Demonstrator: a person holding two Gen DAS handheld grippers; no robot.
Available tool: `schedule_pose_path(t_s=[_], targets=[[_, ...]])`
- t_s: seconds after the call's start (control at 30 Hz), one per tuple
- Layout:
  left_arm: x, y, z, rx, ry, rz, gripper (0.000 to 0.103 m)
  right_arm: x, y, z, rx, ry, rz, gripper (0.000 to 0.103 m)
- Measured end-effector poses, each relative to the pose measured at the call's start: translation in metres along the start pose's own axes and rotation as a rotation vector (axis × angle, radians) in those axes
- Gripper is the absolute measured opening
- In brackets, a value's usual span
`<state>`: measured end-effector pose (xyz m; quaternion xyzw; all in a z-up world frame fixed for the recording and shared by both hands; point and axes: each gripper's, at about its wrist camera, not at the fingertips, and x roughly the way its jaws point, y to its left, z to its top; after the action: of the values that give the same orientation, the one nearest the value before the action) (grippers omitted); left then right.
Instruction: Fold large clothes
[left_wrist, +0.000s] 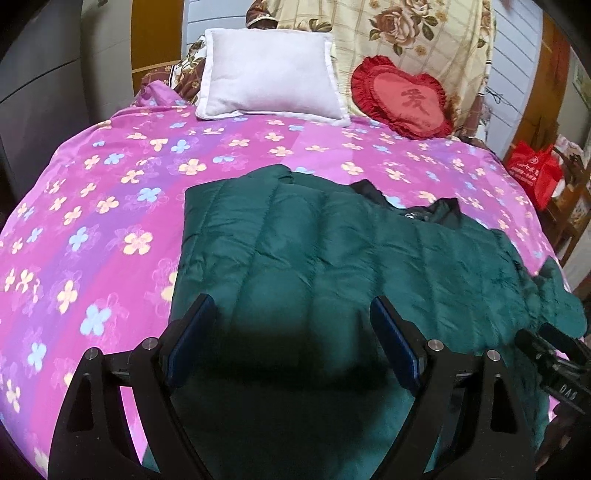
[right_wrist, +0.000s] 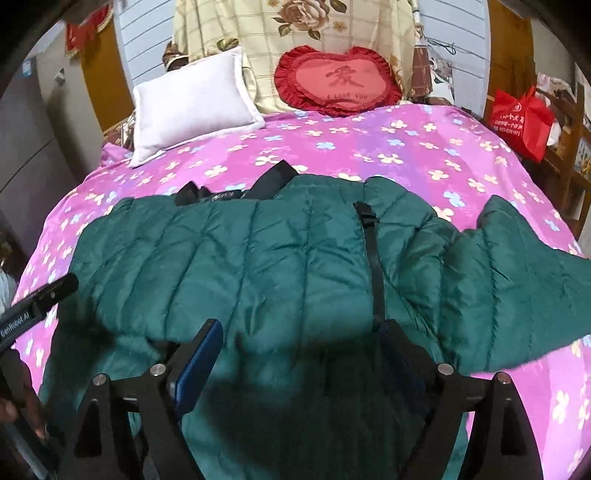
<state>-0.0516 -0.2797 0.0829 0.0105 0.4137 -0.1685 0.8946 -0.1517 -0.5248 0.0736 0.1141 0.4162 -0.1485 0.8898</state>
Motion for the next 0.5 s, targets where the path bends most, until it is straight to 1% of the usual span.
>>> schedule_pose_path(t_s=[0.27, 0.5], targets=[[-0.028, -0.017, -0.021, 0.021, -0.008, -0.018, 0.086, -0.029, 0.0, -0.019, -0.007, -0.019, -0.02, 0.085], [-0.044, -0.036, -0.038, 0.016, -0.012, -0.064, 0.086, -0.05, -0.012, -0.029, -0.011, -0.044, -0.049, 0.085]])
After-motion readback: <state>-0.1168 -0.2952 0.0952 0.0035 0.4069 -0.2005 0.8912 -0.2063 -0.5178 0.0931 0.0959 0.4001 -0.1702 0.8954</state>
